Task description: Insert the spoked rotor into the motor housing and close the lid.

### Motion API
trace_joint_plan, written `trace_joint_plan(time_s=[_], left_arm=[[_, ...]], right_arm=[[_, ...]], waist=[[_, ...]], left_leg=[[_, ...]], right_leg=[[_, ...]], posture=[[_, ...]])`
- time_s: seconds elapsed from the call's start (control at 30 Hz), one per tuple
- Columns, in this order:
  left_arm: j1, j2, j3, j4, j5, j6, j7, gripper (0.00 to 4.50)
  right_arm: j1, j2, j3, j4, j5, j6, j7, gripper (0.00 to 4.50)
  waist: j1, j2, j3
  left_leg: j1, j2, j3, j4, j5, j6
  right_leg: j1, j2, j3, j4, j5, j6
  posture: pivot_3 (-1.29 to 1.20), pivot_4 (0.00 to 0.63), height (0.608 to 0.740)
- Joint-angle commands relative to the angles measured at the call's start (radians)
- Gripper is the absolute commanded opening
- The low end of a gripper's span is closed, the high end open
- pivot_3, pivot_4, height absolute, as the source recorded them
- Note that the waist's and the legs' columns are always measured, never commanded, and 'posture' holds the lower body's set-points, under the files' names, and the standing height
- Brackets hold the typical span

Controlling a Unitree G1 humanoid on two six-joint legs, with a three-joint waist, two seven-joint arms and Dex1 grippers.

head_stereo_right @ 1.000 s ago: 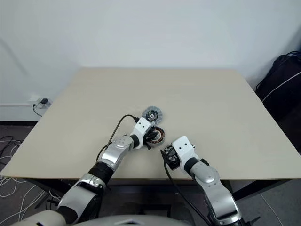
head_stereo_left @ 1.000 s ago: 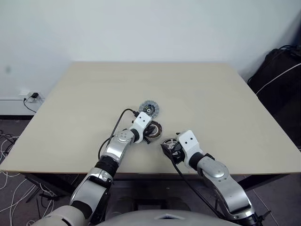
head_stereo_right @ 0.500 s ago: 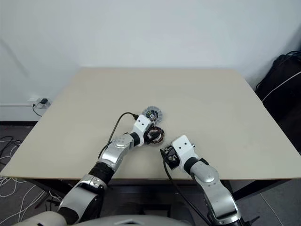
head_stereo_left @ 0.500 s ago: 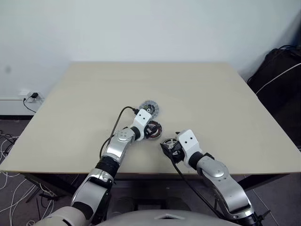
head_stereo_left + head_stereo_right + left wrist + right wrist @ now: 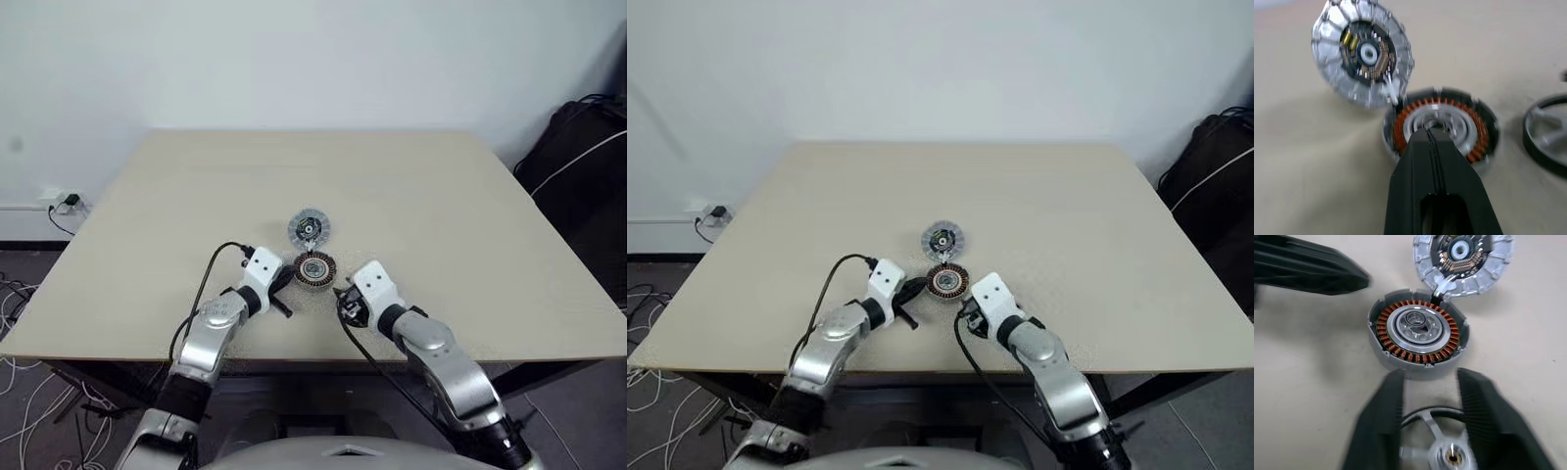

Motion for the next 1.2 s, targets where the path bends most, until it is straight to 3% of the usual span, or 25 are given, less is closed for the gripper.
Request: trace_joint_plan(time_s=[0.03, 0.1, 0.57, 1.2], left_arm=[[0.052, 0.042, -0.011, -0.097, -0.005, -0.026, -0.036, 0.0], [0.092, 0.072, -0.031, -0.12, 0.018, -0.041, -0.044, 0.0], [0.274, 0.01, -0.021, -0.214, -0.001, -0.075, 0.067, 0.0], [0.262, -0.025, -0.043, -0.185, 0.009, -0.112, 0.101, 0.0]], right_arm=[[-0.091, 0.025, 0.017, 0.057, -0.024, 0.03, -0.005, 0.5], [-0.143, 0.038, 0.032, 0.104, -0.034, 0.042, 0.004, 0.02], [-0.47, 0.125, 0.08, 0.496, -0.078, 0.031, 0.053, 0.02], [-0.561, 0.172, 0.118, 0.686, -0.133, -0.025, 0.122, 0.02]], waist=[[-0.001, 0.0, 0.0], [-0.004, 0.001, 0.0], [-0.011, 0.002, -0.001], [-0.016, 0.003, -0.002]], left_leg=[[0.0, 0.0, 0.0, 0.0, 0.0, 0.0], [0.0, 0.0, 0.0, -0.001, 0.001, -0.001], [0.0, 0.0, 0.0, -0.002, 0.0, 0.0], [0.001, -0.001, 0.001, -0.002, 0.002, -0.003]], right_leg=[[0.0, 0.0, 0.0, 0.0, 0.0, 0.0], [-0.001, 0.0, 0.0, 0.0, 0.001, -0.001], [-0.003, 0.0, 0.0, 0.002, 0.001, -0.002], [-0.007, -0.001, 0.001, 0.013, 0.0, -0.005]], posture=[[0.0, 0.0, 0.74], [0.0, 0.0, 0.74], [0.0, 0.0, 0.74], [0.0, 0.0, 0.74]])
